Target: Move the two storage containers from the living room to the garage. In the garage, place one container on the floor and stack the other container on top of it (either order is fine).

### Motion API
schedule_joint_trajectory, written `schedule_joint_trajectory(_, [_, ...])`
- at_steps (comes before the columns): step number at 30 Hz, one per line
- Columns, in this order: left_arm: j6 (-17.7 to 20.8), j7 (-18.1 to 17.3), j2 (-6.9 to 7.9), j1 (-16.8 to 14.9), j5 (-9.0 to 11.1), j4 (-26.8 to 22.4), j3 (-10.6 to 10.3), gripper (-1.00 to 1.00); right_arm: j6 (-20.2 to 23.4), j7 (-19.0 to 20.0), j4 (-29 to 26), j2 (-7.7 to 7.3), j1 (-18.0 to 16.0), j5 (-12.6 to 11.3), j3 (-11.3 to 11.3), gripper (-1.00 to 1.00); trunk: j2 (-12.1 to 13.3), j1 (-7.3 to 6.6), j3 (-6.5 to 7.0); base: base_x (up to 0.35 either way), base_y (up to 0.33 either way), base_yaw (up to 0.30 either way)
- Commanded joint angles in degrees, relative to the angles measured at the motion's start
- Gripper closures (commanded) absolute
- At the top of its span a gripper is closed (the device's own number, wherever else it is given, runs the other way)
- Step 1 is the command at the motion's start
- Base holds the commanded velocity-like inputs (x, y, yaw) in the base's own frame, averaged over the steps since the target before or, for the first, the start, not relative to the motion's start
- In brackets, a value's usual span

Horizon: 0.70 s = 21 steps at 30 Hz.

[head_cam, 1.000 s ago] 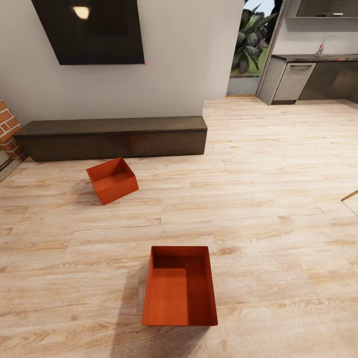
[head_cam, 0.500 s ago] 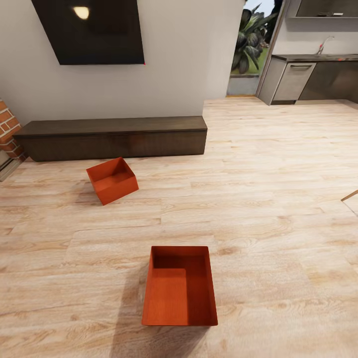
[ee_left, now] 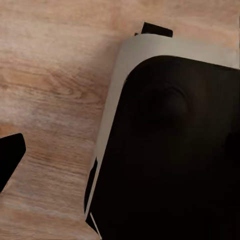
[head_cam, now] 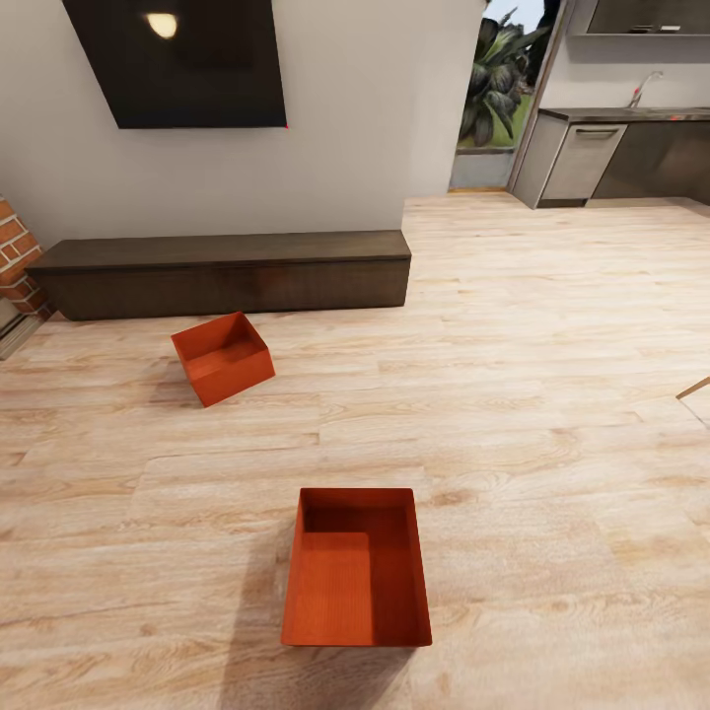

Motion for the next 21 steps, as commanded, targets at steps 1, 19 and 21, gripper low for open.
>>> schedule_joint_trajectory(1, [1.22,0.34,-0.10,0.00,0.50,-2.38,-0.03,-1.00,0.69,-0.36,-0.19,-0.04,-1.53,-0.27,0.43,-1.00,-0.02,0.00,-0.04,0.000,0.000,0.000])
schedule_joint_trajectory(19, [20.38,2.61,-4.08,-37.27,-0.05,-1.09,-0.54,-1.00,3.65,-0.85,11.08,4.59,-38.03,-3.26,-6.20,-1.00,-0.02,0.00,-0.04,0.000,0.000,0.000])
schedule_joint_trajectory(21, [19.88,2.61,-5.46,-38.98,-0.12,-0.15,-0.59,-1.00,3.35,-0.85,11.21,4.63,-38.25,-3.25,-8.34,-1.00,-0.02,0.00,-0.04,0.000,0.000,0.000])
